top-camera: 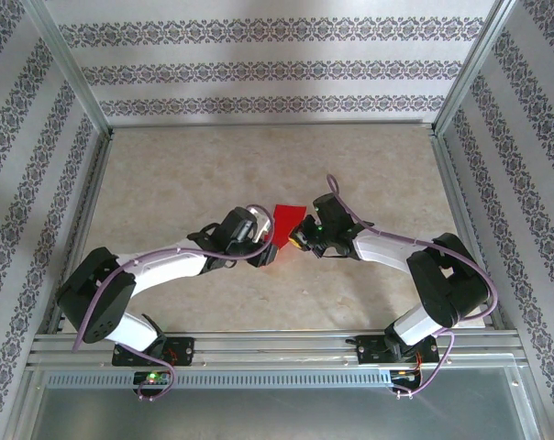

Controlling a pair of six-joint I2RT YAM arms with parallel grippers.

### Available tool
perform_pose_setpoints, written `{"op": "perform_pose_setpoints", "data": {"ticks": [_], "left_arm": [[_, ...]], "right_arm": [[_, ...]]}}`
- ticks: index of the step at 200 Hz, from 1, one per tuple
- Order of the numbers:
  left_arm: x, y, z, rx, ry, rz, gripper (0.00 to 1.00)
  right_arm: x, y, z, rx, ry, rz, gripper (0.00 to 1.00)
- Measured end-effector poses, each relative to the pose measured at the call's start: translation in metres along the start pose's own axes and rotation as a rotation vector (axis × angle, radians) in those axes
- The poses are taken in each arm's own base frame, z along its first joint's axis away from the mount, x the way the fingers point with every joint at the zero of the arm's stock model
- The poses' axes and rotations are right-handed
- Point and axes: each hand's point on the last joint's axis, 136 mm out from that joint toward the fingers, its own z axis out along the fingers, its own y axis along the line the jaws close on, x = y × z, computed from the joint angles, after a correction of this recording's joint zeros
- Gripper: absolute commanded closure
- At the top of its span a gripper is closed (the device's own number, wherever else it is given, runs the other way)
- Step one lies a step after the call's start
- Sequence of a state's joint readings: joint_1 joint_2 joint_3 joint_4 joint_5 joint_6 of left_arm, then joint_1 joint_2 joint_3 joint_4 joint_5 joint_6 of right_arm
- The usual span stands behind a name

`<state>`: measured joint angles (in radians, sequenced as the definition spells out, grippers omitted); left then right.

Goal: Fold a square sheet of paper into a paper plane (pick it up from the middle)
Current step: Fold the wing for the fifth time at the center of the table.

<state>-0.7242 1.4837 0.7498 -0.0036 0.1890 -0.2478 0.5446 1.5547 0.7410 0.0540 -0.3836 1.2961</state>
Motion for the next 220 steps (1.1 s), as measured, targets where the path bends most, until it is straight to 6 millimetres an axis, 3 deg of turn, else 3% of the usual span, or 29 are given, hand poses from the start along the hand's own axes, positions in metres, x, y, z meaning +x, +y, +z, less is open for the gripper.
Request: {"op": "perform_pose_setpoints", "data": {"ticks": [34,92,121,179,220], "left_arm": [[0.016,-0.007,0.010,-0.010,-0.039,0.192,0.48],[0.009,0.004,0.031,-0.093,-0.086,0.376,0.49],[0.009,0.008,0.040,-0.119,-0.090,0.426,0.55],[-0.005,0.005,0.039,-0.133,-0.150,0.474,0.73],[0.001,0.004,0.044,-0.127,-0.134,0.482,0.81]], "right_arm": [[-0.002,0.005,-0.002,-0.009,0.006,0.014,0.99],[-0.001,0.013,-0.003,-0.029,0.024,0.023,0.99],[0.000,0.013,-0.004,-0.032,0.036,0.040,0.98],[-0.001,0.011,-0.003,-0.029,0.041,0.054,0.95],[0.000,0.010,-0.002,-0.028,0.053,0.061,0.91]]}}
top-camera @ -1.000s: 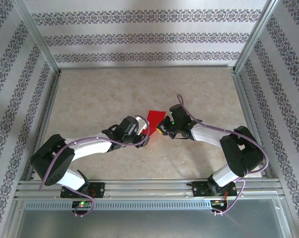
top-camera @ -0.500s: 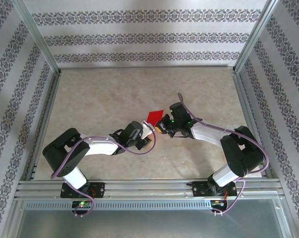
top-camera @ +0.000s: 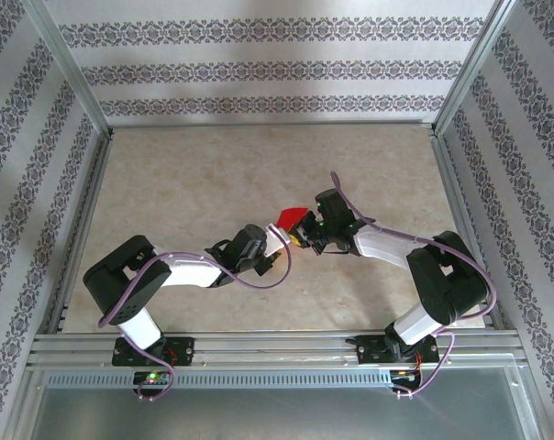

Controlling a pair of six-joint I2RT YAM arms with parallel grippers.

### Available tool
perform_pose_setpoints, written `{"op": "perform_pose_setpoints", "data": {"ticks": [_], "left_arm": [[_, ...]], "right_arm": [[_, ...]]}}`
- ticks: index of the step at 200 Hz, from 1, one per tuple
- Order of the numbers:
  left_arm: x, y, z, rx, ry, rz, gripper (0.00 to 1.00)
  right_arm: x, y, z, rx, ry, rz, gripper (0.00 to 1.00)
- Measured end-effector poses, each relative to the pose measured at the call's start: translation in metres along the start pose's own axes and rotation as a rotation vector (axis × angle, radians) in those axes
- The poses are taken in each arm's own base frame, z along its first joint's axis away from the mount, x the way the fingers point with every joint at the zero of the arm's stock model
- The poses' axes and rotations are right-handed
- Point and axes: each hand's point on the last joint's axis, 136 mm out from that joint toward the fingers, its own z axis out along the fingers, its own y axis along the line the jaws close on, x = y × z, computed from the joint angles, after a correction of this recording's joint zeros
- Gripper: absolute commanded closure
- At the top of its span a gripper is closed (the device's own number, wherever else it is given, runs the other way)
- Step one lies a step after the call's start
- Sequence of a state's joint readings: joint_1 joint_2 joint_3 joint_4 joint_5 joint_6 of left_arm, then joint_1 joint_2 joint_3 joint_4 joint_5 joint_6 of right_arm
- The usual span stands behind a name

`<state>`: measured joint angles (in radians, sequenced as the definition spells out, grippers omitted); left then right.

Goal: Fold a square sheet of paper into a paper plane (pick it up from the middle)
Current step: Fold the wing for the fifth time at the center of the table.

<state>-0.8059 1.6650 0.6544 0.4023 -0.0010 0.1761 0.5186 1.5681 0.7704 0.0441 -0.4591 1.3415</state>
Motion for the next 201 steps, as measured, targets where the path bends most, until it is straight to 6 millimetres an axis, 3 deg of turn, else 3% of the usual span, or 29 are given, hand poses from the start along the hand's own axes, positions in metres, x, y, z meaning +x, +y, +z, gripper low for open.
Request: {"op": "perform_pose_setpoints", "data": {"ticks": [43,70,149,201], "left_arm": [[0.004,-0.001,0.002,0.004,0.011,0.001,0.87],[0.004,-0.004,0.002,0.018,0.009,0.001,0.89],[0.010,-0.015,0.006,0.081,0.025,-0.037,0.92],[0.007,-0.020,0.010,0.110,0.049,-0.123,0.93]], "right_arm": [[-0.003,-0.001,-0.001,0.001,-0.001,0.017,0.67],[-0.009,-0.007,0.000,0.021,-0.007,0.020,0.58],[-0.024,-0.004,0.000,0.037,-0.024,-0.021,0.50],[-0.033,-0.011,-0.005,0.054,-0.030,-0.036,0.37]]}}
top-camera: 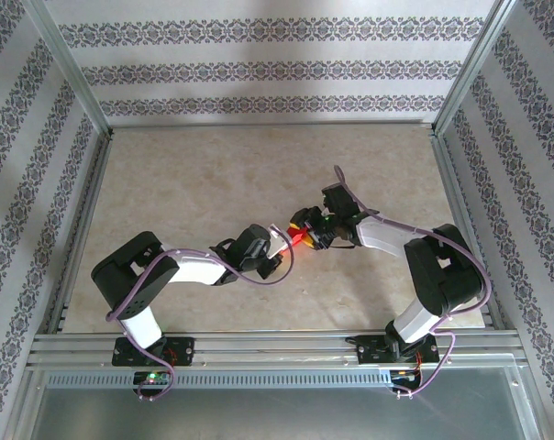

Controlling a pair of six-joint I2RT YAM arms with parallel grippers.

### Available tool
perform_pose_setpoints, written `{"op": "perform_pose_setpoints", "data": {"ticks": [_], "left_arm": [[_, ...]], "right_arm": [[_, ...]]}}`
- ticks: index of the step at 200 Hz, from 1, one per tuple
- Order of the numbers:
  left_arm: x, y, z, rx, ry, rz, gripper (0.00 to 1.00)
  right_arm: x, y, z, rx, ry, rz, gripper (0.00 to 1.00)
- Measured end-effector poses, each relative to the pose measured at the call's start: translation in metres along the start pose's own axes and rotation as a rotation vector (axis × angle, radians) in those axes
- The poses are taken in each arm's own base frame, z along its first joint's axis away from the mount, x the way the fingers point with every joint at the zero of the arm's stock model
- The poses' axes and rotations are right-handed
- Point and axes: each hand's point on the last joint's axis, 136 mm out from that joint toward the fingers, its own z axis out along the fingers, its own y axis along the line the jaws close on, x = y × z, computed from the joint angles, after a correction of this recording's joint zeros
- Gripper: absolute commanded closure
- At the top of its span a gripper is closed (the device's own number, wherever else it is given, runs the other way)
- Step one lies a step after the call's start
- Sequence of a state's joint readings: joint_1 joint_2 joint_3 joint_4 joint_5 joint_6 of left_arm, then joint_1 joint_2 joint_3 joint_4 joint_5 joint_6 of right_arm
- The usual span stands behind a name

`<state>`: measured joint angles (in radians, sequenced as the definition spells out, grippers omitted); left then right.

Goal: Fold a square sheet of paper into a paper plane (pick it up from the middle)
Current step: Fold the wing for the fifth time at the center of the table.

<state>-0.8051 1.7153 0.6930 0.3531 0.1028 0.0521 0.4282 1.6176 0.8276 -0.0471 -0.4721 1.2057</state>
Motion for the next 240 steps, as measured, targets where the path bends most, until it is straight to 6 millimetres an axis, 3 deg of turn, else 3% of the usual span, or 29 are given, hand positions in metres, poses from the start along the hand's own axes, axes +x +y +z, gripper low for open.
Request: {"op": "perform_pose_setpoints", "data": {"ticks": [64,96,185,240], "left_arm": [[0.001,-0.003,0.001,0.075,0.022,-0.183,0.93],[0.002,-0.001,0.003,0.110,0.033,-0.277,0.94],[-0.005,0.002,0.006,0.200,0.073,-0.472,0.96],[-0.018,0.001,0.006,0.256,0.109,-0.571,0.97]], "right_arm": [[-0.024,0.010,-0.040,-0.039,-0.110,-0.091,0.29],[-0.032,0.001,-0.054,-0.033,-0.158,-0.111,0.29],[-0.033,-0.017,-0.058,-0.003,-0.169,-0.135,0.28],[-0.026,-0.022,-0.053,-0.026,-0.140,-0.194,0.38]]}}
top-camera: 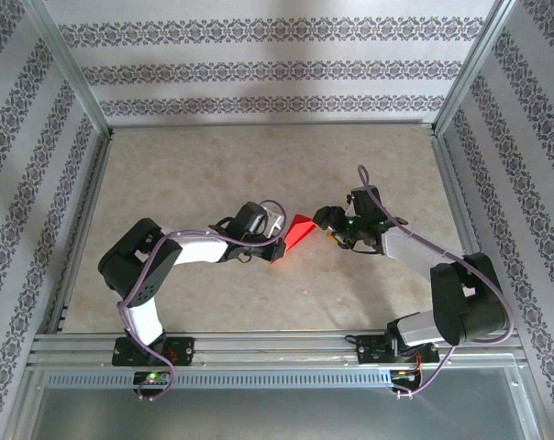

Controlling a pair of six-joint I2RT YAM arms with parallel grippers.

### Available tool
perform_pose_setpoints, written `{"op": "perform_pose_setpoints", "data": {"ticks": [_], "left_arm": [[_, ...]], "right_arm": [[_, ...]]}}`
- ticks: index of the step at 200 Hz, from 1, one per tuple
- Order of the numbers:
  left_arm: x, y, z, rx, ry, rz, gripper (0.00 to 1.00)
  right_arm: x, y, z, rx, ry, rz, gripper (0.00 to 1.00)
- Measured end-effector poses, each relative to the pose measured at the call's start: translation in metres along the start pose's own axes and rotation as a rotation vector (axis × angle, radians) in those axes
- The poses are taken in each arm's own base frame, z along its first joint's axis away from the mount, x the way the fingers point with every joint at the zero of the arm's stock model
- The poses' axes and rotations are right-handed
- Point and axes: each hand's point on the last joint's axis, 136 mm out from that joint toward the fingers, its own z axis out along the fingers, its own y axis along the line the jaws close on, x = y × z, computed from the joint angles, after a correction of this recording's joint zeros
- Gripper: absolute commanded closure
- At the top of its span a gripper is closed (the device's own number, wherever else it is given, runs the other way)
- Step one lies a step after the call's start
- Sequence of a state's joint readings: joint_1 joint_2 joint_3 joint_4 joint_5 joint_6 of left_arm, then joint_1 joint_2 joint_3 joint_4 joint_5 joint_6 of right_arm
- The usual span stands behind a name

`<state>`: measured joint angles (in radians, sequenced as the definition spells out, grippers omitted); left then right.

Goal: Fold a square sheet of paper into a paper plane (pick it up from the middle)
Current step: Fold the wing for the fifth time at the center of the table.

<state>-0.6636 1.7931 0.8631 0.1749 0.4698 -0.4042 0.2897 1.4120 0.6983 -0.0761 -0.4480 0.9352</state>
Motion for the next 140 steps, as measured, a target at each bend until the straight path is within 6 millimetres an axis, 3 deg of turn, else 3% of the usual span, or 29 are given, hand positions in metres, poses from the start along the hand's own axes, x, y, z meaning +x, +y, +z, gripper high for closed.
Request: {"op": "perform_pose_setpoints", "data": {"ticks": [36,96,140], "left_arm": [[0.003,0.003,0.001,0.014,0.016,-0.094,0.97],[0.002,0.005,0.002,0.086,0.006,-0.289,0.97],[0.002,0.001,0.002,0.107,0.010,-0.348,0.97]], "right_arm": [[0.005,0.002,0.004,-0.054,0.013,-0.075,0.46],[0.022,0.023,0.023,-0.160,0.075,-0.189,0.56],[0.036,0.022,0.039,-0.172,0.144,-0.201,0.62]]}}
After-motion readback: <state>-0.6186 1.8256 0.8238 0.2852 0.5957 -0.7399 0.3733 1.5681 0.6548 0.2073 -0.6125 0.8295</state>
